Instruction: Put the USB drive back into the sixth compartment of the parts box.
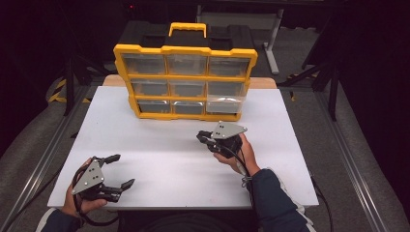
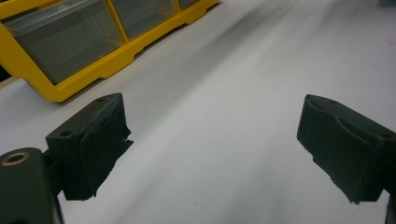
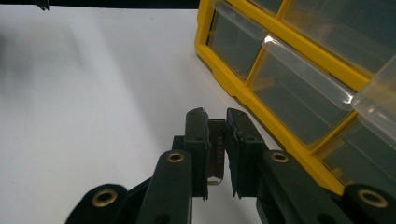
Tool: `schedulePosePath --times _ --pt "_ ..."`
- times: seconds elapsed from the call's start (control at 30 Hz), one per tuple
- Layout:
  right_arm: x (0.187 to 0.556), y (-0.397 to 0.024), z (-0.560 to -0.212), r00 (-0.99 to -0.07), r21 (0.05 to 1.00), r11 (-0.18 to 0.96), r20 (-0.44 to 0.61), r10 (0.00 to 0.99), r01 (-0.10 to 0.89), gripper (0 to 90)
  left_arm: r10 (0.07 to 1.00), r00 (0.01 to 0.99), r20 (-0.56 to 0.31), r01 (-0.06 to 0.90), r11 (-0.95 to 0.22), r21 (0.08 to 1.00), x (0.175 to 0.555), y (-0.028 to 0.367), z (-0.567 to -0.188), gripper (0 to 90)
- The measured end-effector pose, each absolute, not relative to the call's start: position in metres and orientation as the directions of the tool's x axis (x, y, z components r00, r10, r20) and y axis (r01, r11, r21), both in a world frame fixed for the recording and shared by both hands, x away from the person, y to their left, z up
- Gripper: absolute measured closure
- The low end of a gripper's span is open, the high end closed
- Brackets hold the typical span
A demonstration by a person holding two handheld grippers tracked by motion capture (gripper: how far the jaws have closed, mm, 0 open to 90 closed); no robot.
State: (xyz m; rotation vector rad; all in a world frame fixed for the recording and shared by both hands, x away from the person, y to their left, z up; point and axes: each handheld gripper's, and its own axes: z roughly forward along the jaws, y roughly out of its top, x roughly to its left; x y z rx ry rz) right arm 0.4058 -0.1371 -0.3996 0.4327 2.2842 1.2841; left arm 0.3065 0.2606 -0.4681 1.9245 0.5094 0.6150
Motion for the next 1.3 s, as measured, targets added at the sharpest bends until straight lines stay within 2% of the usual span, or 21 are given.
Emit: schedulePosePath --times 0.77,1.3 --pt "0.406 -0.158 -0.369 -0.792 0.888 0.459 -0.272 0.547 0.012 79.5 0.606 0.772 0.192 0.086 -0.400 0.912 0.305 0.262 -0.468 9.3" --pt "0.412 -0.168 -0.330 -0.758 0.902 0.430 -0.297 0.580 -0.024 79.5 0.610 0.770 0.190 0.090 -0.398 0.913 0.305 0.262 -0.469 9.1"
